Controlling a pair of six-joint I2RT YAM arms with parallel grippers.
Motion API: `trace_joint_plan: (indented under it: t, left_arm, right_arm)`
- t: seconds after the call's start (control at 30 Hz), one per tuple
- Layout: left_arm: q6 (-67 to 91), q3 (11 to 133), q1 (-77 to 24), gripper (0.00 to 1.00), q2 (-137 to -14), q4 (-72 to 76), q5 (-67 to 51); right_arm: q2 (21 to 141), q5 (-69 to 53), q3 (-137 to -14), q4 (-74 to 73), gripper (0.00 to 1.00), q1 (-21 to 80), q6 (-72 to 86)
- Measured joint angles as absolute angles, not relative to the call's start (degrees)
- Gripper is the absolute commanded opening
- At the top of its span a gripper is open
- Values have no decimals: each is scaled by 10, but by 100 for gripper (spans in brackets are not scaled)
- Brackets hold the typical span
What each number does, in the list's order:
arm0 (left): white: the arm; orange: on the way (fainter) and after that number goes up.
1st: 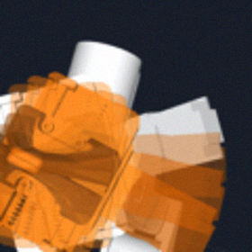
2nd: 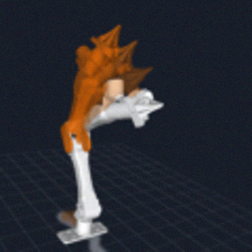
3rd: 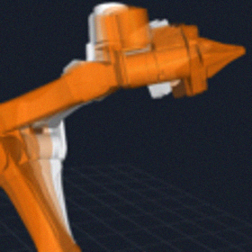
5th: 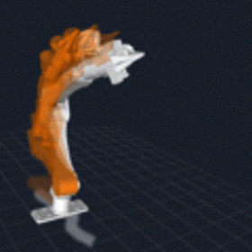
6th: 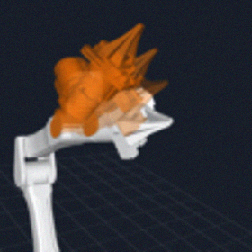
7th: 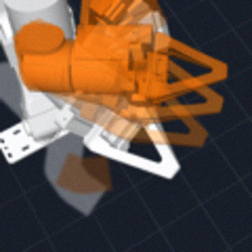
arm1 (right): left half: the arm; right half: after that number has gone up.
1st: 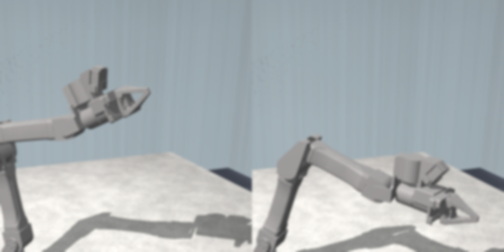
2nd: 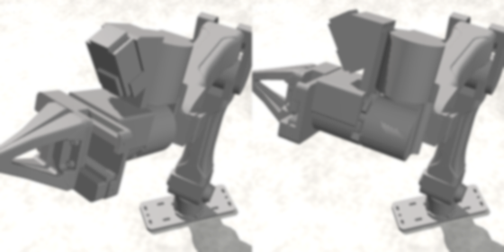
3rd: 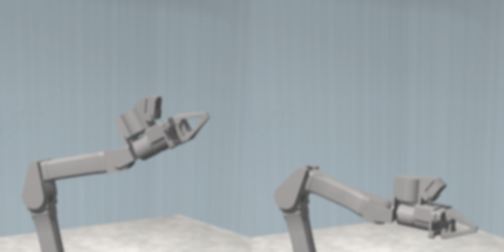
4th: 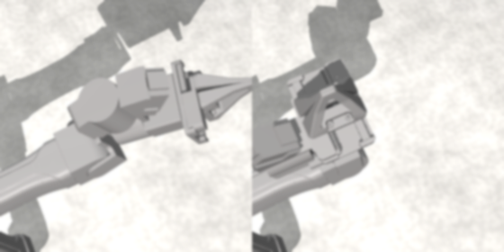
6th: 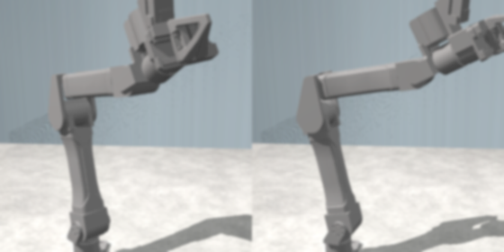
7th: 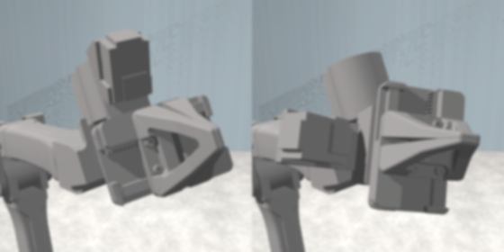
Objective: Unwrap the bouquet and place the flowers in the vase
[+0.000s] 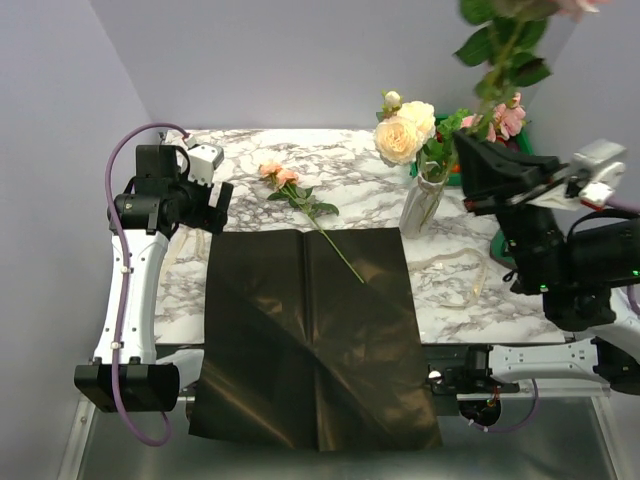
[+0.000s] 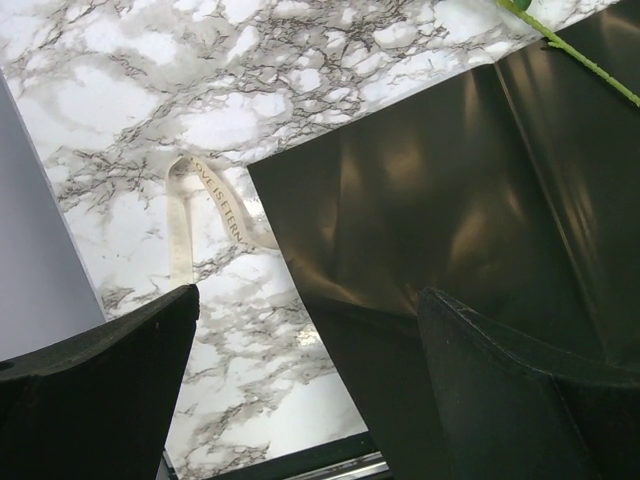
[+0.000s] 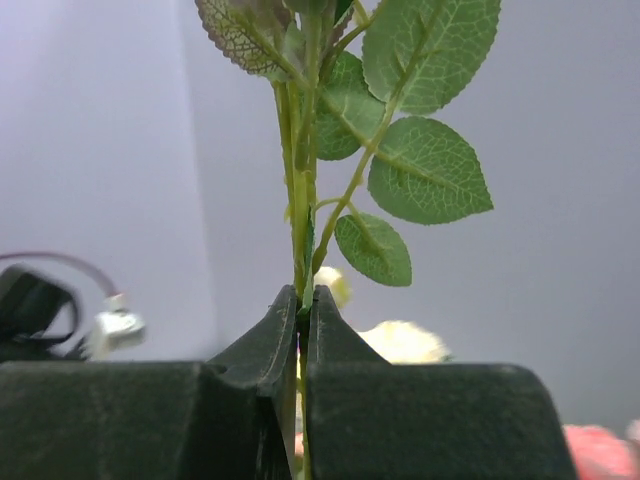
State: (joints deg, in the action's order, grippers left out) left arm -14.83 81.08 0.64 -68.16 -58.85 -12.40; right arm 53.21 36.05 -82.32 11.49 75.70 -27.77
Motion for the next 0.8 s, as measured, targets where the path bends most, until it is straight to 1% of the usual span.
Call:
trace_joint_plan:
  t: [0.1,0.2,0.27,0.33,0.47,0.63,0.8]
  left_arm:
    - [-149,811,6,99,-682,-589,-128]
    - [-149,811,6,99,-685,-589,-132]
    - [-149,813,6,99,-688,-589,-138]
    - [-149,815,6,99,-693,-589,-143]
    - [-149,816,6,99,-695,-588,-153]
    - [-151,816,6,99,-696,-588,-154]
    - [-156,816,6,99,-697,-588,-154]
  right_arm:
    - [519,403,-820,194,1,757,-378]
    - [505,437,-788,298,1,755,-476]
    - [502,447,-765,347,1,739,-518]
    - [506,450,-747,371,1,695,-529]
    - [528,443,-729,376,1,587,-501]
    - [564,402,-727,336,1,474,-387]
    - [595,343,-717,311,1,392,-290]
